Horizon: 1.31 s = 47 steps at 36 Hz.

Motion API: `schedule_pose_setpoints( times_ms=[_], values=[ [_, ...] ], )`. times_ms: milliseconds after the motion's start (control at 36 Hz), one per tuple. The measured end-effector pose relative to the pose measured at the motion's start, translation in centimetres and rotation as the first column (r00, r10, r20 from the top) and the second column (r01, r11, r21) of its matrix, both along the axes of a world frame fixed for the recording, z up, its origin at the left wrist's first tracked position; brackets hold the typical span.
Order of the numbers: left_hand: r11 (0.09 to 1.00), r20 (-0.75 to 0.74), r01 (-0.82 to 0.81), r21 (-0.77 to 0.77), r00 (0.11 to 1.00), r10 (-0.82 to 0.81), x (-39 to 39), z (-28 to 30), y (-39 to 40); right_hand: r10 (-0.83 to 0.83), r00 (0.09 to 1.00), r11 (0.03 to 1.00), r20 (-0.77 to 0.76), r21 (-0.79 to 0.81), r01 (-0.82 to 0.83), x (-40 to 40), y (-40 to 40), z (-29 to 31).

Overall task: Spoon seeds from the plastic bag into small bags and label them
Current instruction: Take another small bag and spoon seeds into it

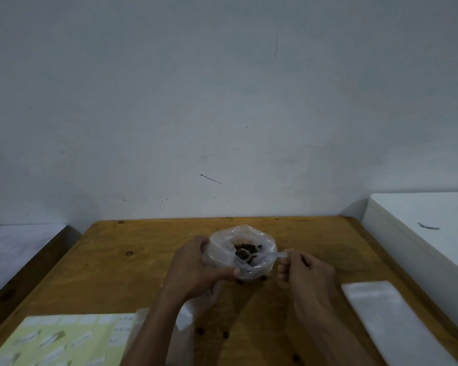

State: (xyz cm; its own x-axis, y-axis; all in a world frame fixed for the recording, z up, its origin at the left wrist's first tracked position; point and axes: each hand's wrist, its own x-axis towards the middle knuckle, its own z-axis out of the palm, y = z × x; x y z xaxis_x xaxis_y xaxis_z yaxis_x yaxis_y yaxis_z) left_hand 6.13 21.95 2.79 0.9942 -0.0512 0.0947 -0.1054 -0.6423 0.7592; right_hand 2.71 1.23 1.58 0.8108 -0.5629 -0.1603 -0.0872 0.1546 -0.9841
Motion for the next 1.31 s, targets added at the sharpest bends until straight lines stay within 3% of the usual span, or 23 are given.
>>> schedule_pose_setpoints(
  times_ms=[278,389,444,528,583,750,833,1000,1083,1139,1250,1306],
  values=[
    [1.0,0.021,0.008,0.03,1.0,-0.009,-0.2,0.1,0.0,-0.018,0.989,0.994,0.144,-0.105,0.034,-0.7,-1.6,4.2],
    [0.999,0.02,0.001,0.035,1.0,-0.002,-0.2,0.3,-0.1,0.056,0.977,0.979,0.205,-0.203,-0.013,-1.3,-0.8,5.6],
    [1.0,0.021,-0.001,0.022,1.0,0.001,-0.2,0.3,-0.2,0.159,0.957,0.931,0.243,-0.36,-0.063,-1.9,-0.2,5.8],
    [1.0,0.02,-0.005,-0.005,1.0,0.005,-0.4,0.4,-0.3,0.366,0.9,0.772,0.237,-0.617,-0.152,-2.6,0.8,5.5],
    [1.0,0.034,-0.005,-0.021,0.999,0.006,-0.6,0.5,-0.3,0.424,0.864,0.684,0.272,-0.721,-0.109,-2.8,1.0,5.0],
    [0.993,0.056,-0.051,-0.103,0.997,0.057,-1.0,0.8,0.5,0.176,0.861,0.758,0.477,-0.624,0.19,-2.2,0.3,4.6],
    [0.988,0.086,-0.086,-0.13,0.991,0.098,-1.2,1.1,0.9,0.12,0.912,0.761,0.393,-0.626,0.17,-1.5,-0.4,3.7],
    [0.964,0.131,-0.106,-0.245,0.981,0.141,-2.1,2.2,1.1,0.142,0.989,0.734,0.034,-0.674,-0.082,-0.8,-0.8,1.2],
    [0.958,0.171,-0.095,-0.272,0.974,0.146,-2.7,2.6,1.1,0.086,0.991,0.584,-0.105,-0.801,-0.136,-1.0,-0.3,1.2],
    [0.955,0.197,-0.092,-0.282,0.969,0.152,-3.1,3.1,1.1,0.117,0.992,0.508,-0.048,-0.855,-0.101,-1.4,0.4,2.2],
    [0.946,0.23,-0.083,-0.314,0.96,0.161,-3.7,3.8,0.7,0.449,0.893,0.571,0.03,-0.779,-0.261,-2.3,2.8,5.2],
    [0.943,0.241,-0.064,-0.325,0.959,0.148,-3.9,4.0,0.7,0.573,0.818,0.543,0.05,-0.77,-0.333,-1.9,4.0,6.1]
  ],
)
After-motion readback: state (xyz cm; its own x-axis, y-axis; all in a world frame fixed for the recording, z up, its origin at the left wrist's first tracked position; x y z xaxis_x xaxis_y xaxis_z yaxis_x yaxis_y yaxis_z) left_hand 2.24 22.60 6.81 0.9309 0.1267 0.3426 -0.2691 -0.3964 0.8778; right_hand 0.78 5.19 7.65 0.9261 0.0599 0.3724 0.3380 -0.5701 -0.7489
